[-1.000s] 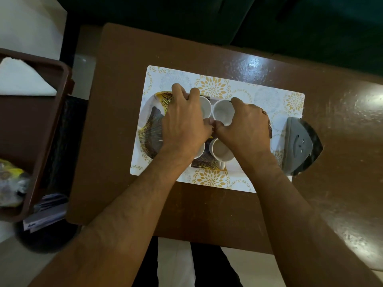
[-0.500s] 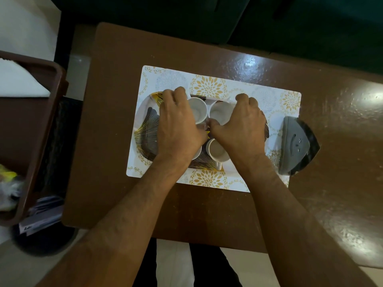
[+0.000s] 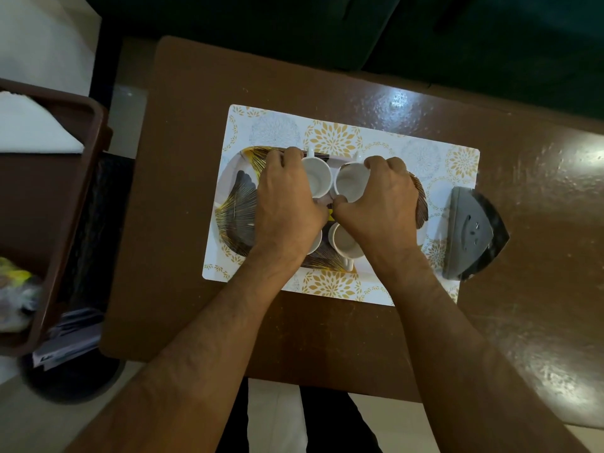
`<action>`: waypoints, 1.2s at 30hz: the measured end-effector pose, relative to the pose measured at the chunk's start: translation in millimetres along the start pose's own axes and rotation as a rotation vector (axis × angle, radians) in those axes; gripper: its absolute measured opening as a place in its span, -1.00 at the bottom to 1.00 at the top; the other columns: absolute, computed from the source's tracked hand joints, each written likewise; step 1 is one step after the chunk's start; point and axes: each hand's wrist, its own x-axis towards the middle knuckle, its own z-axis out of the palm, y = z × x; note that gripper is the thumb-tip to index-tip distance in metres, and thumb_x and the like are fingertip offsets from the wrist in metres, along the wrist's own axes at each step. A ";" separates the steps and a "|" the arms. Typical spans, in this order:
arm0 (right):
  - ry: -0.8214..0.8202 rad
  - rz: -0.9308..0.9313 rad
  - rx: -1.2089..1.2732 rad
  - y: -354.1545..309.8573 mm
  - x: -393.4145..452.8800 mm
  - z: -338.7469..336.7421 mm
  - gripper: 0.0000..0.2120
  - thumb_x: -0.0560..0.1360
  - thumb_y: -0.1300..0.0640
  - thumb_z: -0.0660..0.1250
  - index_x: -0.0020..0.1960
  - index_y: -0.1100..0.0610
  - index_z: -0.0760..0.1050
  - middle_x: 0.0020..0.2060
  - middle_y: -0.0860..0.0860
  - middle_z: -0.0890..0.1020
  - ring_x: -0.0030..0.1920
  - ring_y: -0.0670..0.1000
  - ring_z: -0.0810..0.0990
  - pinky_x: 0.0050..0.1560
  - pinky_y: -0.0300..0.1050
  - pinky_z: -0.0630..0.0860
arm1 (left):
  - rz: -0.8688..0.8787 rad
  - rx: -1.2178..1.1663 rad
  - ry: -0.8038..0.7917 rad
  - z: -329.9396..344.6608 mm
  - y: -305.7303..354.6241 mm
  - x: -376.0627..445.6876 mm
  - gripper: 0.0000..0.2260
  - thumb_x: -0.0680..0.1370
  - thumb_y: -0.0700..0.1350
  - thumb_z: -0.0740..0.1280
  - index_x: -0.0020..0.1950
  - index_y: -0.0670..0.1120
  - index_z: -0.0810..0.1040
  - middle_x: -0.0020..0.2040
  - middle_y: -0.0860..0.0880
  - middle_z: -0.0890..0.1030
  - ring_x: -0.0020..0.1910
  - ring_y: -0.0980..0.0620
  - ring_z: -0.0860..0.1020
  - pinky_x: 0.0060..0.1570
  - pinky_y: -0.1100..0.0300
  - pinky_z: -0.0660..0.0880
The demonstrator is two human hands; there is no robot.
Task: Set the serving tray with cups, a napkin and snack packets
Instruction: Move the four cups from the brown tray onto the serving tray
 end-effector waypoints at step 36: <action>0.028 0.070 0.001 -2.4 -3.1 4.7 -0.41 0.35 0.02 0.48 0.31 0.26 0.52 0.17 0.21 0.59 0.16 0.24 0.59 0.08 -0.07 0.42 | 0.071 -0.069 -0.052 -3.2 -7.8 2.6 -0.26 0.40 -0.12 0.62 0.52 -0.10 0.38 0.45 -0.10 0.44 0.40 -0.08 0.46 0.14 0.21 0.40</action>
